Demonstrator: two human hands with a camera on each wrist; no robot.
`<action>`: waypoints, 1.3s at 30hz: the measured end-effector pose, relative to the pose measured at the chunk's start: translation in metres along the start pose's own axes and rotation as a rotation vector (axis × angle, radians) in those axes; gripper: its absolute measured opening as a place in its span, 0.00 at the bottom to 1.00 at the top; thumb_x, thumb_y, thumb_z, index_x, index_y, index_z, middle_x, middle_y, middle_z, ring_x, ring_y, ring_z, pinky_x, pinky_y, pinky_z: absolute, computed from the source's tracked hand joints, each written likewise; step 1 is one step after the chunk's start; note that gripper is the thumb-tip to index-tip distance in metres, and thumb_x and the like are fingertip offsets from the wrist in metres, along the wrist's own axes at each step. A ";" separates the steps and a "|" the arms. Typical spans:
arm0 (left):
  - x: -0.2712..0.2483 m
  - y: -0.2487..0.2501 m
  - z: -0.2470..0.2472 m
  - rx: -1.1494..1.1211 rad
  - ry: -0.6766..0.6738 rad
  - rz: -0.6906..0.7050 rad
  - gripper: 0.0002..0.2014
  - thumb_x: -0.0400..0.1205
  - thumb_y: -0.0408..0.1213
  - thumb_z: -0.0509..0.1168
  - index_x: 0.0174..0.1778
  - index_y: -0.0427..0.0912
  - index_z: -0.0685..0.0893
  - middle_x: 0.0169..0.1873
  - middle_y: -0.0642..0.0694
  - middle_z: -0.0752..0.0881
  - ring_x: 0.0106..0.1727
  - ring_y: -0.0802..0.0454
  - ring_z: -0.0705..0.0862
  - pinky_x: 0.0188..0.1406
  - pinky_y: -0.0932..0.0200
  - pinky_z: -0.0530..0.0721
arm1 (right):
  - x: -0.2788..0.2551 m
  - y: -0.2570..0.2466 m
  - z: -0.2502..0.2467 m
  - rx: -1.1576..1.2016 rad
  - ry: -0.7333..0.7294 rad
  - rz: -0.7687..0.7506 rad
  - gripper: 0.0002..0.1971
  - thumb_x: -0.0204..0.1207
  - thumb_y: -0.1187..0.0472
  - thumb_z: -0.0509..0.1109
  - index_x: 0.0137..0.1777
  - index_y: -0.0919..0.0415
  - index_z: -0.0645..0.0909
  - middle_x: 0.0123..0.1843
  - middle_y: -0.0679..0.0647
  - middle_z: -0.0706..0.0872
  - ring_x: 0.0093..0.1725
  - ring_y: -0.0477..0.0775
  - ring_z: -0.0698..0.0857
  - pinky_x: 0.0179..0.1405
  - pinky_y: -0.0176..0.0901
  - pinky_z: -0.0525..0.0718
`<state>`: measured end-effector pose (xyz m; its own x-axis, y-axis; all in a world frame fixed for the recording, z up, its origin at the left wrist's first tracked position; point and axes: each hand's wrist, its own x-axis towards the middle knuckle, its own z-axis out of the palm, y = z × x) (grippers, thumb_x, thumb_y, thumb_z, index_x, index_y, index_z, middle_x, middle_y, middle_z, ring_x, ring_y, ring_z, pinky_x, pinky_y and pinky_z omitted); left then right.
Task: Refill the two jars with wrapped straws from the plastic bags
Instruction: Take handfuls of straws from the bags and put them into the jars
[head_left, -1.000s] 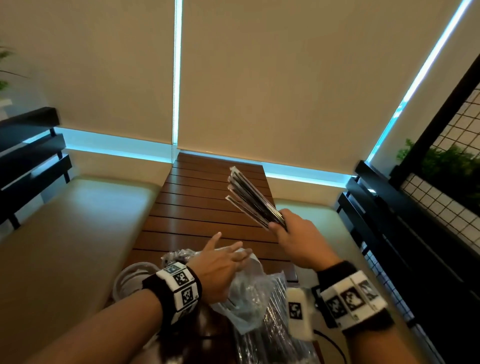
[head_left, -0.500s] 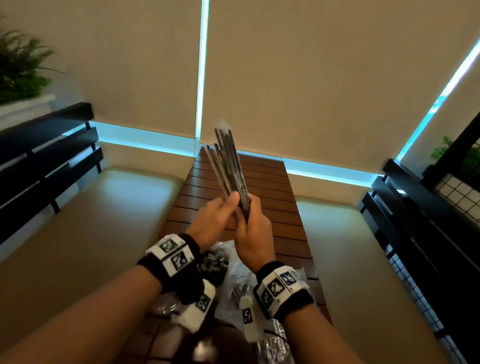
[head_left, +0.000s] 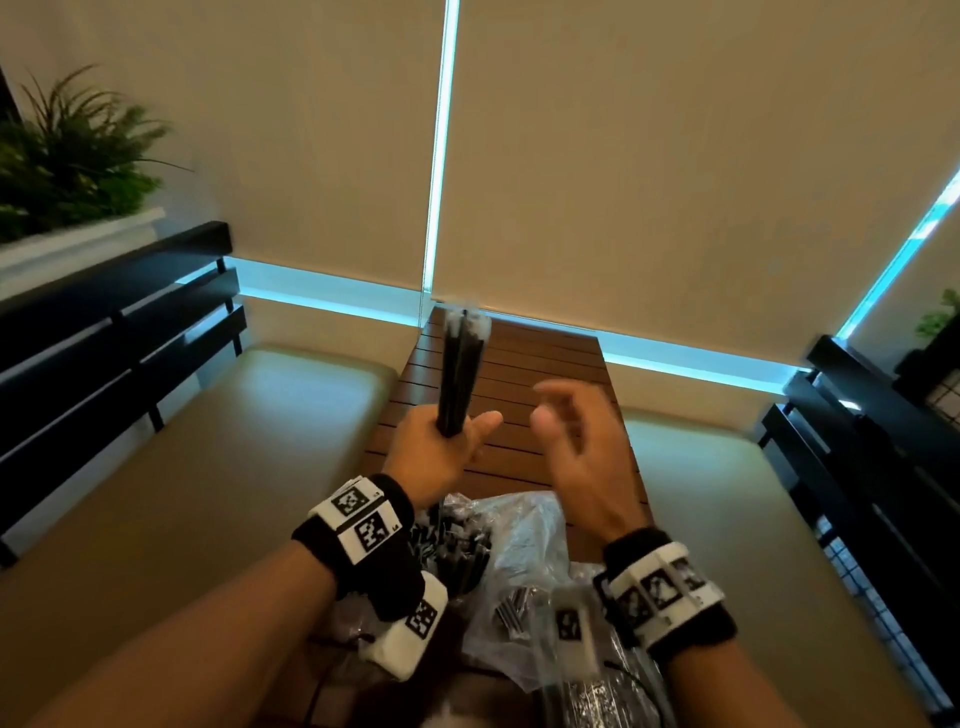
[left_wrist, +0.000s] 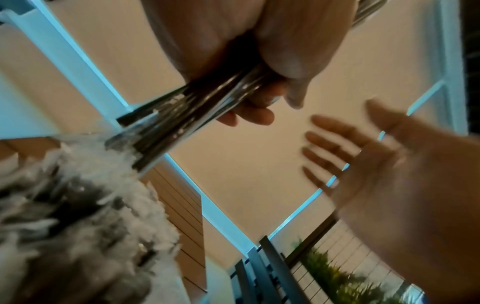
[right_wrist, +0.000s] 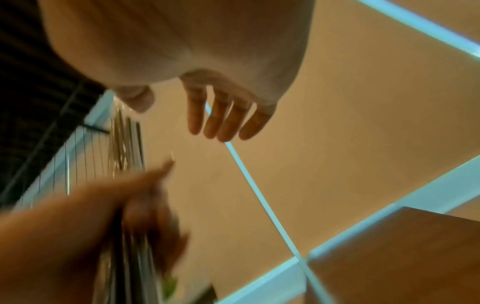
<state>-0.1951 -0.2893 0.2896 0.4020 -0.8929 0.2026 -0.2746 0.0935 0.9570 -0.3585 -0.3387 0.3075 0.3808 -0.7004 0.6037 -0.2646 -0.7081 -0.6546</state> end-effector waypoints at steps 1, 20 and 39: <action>0.001 -0.001 0.001 0.069 -0.015 -0.004 0.22 0.77 0.53 0.73 0.25 0.41 0.78 0.24 0.46 0.84 0.31 0.46 0.85 0.42 0.45 0.86 | 0.014 -0.011 -0.013 0.069 0.126 -0.011 0.20 0.79 0.44 0.58 0.62 0.55 0.80 0.55 0.47 0.82 0.54 0.40 0.81 0.51 0.34 0.77; -0.014 0.013 0.008 0.492 -0.289 0.240 0.19 0.70 0.47 0.79 0.52 0.50 0.82 0.46 0.52 0.87 0.46 0.54 0.85 0.49 0.49 0.86 | 0.020 -0.052 0.028 0.749 0.037 0.235 0.09 0.81 0.59 0.68 0.40 0.58 0.75 0.25 0.46 0.74 0.22 0.44 0.74 0.29 0.42 0.80; -0.020 -0.076 -0.020 1.203 -0.565 0.059 0.34 0.82 0.55 0.64 0.82 0.52 0.60 0.73 0.48 0.73 0.71 0.45 0.77 0.70 0.43 0.70 | 0.011 -0.010 0.030 0.824 0.313 0.654 0.11 0.80 0.52 0.70 0.45 0.56 0.72 0.24 0.50 0.67 0.20 0.45 0.66 0.19 0.38 0.73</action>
<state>-0.1653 -0.2696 0.2173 0.0279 -0.9874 -0.1559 -0.9927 -0.0457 0.1118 -0.3250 -0.3364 0.3075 0.1098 -0.9931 0.0416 0.3842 0.0038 -0.9233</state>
